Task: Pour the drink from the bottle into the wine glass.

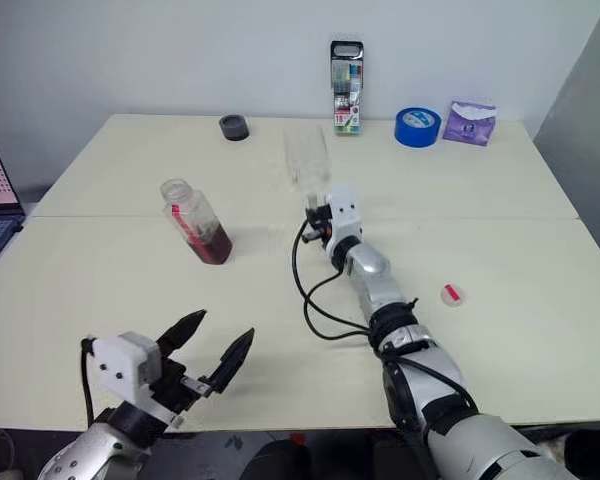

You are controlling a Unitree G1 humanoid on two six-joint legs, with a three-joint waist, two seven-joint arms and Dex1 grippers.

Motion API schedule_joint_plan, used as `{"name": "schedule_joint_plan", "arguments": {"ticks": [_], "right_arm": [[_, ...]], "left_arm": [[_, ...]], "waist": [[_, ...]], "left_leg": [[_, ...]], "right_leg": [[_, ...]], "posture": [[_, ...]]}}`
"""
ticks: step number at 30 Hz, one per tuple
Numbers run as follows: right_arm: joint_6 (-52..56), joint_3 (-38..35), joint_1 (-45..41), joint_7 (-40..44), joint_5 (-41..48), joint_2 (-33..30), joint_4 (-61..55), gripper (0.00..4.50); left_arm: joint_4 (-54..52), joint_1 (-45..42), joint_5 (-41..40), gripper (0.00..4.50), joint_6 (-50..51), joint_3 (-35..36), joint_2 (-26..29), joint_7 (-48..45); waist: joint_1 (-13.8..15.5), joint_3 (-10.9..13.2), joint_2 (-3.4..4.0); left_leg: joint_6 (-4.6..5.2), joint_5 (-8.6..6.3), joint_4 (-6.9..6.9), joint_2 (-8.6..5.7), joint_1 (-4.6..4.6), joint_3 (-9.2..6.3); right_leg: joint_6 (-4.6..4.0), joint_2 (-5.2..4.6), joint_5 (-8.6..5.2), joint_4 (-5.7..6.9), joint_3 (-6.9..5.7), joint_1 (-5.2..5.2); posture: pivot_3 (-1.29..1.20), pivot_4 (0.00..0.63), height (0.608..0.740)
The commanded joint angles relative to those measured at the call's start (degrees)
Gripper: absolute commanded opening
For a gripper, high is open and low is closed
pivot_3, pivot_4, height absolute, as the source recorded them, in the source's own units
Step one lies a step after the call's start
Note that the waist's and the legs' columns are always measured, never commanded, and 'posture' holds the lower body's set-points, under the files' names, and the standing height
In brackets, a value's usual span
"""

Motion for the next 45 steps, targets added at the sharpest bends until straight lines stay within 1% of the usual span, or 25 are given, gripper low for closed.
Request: {"name": "schedule_joint_plan", "arguments": {"ticks": [1, 5, 9, 11, 17, 20, 23, 28, 30, 37, 42, 45], "right_arm": [[-4.6, 2.2, 0.5, -1.5, -2.7, 0.6, -0.8, 0.11], [-4.9, 3.8, 2.8, -3.7, -5.3, 0.0, 0.7, 0.11], [-1.5, 5.5, 6.5, -4.3, -6.9, -1.6, -2.1, 0.11], [2.0, 6.0, 9.5, -4.0, -7.2, -2.7, -5.8, 0.11], [14.6, 8.3, 18.8, -2.8, -7.6, -6.3, -22.3, 0.11], [18.3, 9.5, 21.3, -2.3, -7.6, -7.4, -27.9, 0.11], [19.4, 10.3, 21.9, -2.1, -7.3, -7.5, -30.1, 0.11], [14.5, 9.5, 19.7, -0.3, -4.5, -5.3, -27.8, 0.11], [9.6, 9.6, 17.4, -0.9, -5.4, -4.7, -24.1, 0.11], [1.5, 8.3, 9.6, -2.1, -5.9, -1.9, -9.5, 0.11], [-2.0, 7.1, 6.4, -2.5, -5.7, -0.8, -3.2, 0.11], [-3.9, 6.3, 5.6, -2.5, -5.6, 0.0, -1.0, 0.11]], "left_arm": [[0.3, 3.3, 2.4, 4.5, -5.5, -1.0, -0.3, -2.1], [2.4, 3.6, 2.8, 4.5, -8.2, -1.6, -0.7, -2.8], [4.3, 3.6, 3.2, 4.5, -10.2, -2.3, -0.6, -3.5], [4.9, 3.6, 3.4, 4.5, -10.9, -2.8, -0.6, -3.8], [5.5, 2.6, 3.5, 4.5, -11.0, -3.1, -0.2, -3.7], [5.0, 2.1, 3.5, 4.5, -10.3, -3.2, -0.1, -3.2], [4.2, 1.2, 3.6, 4.5, -9.2, -3.7, 0.0, -2.4], [3.1, -0.8, 3.4, 4.5, -7.0, -4.2, 0.2, -1.1], [2.6, -1.5, 3.4, 4.5, -6.1, -4.4, 0.4, -0.7], [0.9, -4.5, 2.5, 4.5, -2.6, -4.1, 1.0, 0.8], [-1.5, -5.6, 1.9, 4.5, 0.4, -4.3, 1.5, 2.2], [-3.8, -7.7, 1.3, 4.5, 3.7, -4.7, 1.6, 4.0]], "waist": [[0.0, 0.0, 0.0], [0.1, 0.0, 0.01], [0.3, 0.0, 0.0], [0.6, -0.1, -0.02], [1.2, -0.5, -0.05], [1.3, -0.5, -0.06], [1.3, -0.5, -0.06], [1.2, -0.5, -0.07], [0.9, -0.5, -0.07], [0.5, -0.4, 0.15], [0.6, -0.3, 0.25], [0.6, -0.2, 0.5]], "left_leg": [[0.01, 0.0, 0.01, 0.0, 0.01, -0.01], [0.03, -0.01, 0.04, 0.01, 0.31, -0.15], [0.03, -0.01, 0.06, 0.01, 0.32, -0.2], [0.03, -0.01, 0.06, 0.01, 0.32, -0.2], [0.05, -0.02, 0.08, -0.02, 0.32, -0.3], [0.06, -0.02, 0.08, -0.03, 0.33, -0.35], [0.06, -0.03, 0.08, -0.05, 0.33, -0.37], [0.06, -0.02, 0.08, -0.05, 0.34, -0.37], [0.06, -0.02, 0.08, -0.04, 0.35, -0.37], [0.04, -0.01, 0.05, 0.07, 0.47, -0.32], [0.04, -0.01, 0.0, 0.07, 0.45, -0.32], [0.03, -0.01, -0.02, 0.08, 0.44, -0.33]], "right_leg": [[0.0, 0.01, 0.0, 0.03, -0.01, -0.02], [-0.02, 0.04, 0.0, 0.11, -0.13, 0.27], [-0.03, 0.05, 0.0, 0.13, -0.17, 0.31], [-0.03, 0.05, 0.0, 0.1, -0.17, 0.32], [-0.01, 0.03, -0.01, 0.03, -0.24, 0.44], [-0.01, 0.03, -0.02, 0.02, -0.28, 0.47], [0.0, 0.03, -0.03, 0.02, -0.29, 0.47], [0.0, 0.04, -0.03, 0.04, -0.28, 0.47], [-0.01, 0.06, -0.03, 0.05, -0.28, 0.46], [-0.04, 0.19, -0.02, 0.16, -0.22, 0.44], [-0.09, 0.19, -0.05, 0.14, -0.22, 0.42], [-0.12, 0.19, -0.06, 0.14, -0.22, 0.41]], "posture": [[0.0, 0.15, 0.74], [0.0, 0.15, 0.74], [0.0, 0.15, 0.74], [0.0, 0.15, 0.74], [0.0, 0.15, 0.74], [0.0, 0.15, 0.74], [0.0, 0.15, 0.74], [0.0, 0.15, 0.74], [0.0, 0.15, 0.74], [0.0, 0.15, 0.74], [0.0, 0.15, 0.74], [0.0, 0.15, 0.74]]}}
